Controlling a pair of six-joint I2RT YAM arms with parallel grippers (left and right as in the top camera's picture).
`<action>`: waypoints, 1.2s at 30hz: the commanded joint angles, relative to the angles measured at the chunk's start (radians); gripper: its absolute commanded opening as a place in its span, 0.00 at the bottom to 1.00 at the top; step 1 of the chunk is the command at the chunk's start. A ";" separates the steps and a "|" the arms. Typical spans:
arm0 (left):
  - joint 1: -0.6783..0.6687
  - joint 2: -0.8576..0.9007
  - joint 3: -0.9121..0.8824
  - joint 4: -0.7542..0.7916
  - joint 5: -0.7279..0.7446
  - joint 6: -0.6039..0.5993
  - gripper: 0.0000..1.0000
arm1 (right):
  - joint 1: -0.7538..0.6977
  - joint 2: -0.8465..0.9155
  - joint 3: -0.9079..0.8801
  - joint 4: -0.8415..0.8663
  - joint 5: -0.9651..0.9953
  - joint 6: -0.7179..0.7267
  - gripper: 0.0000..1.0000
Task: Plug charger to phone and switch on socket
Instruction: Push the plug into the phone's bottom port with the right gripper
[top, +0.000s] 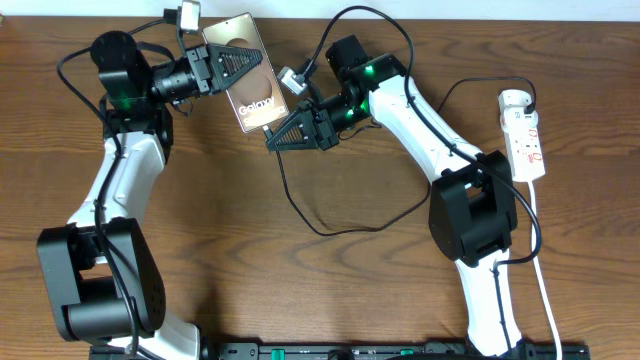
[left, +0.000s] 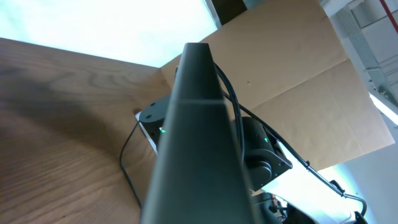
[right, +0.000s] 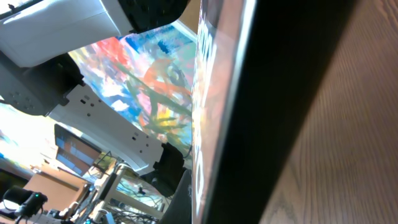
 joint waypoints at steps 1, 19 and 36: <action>0.005 -0.013 0.001 0.009 0.039 0.021 0.07 | 0.000 -0.005 0.025 0.002 -0.029 0.012 0.01; 0.005 -0.013 0.001 0.008 0.069 0.019 0.07 | -0.002 -0.005 0.025 0.005 -0.029 0.012 0.01; 0.005 -0.013 0.001 0.008 0.111 0.020 0.07 | -0.013 -0.005 0.025 0.014 -0.029 0.012 0.01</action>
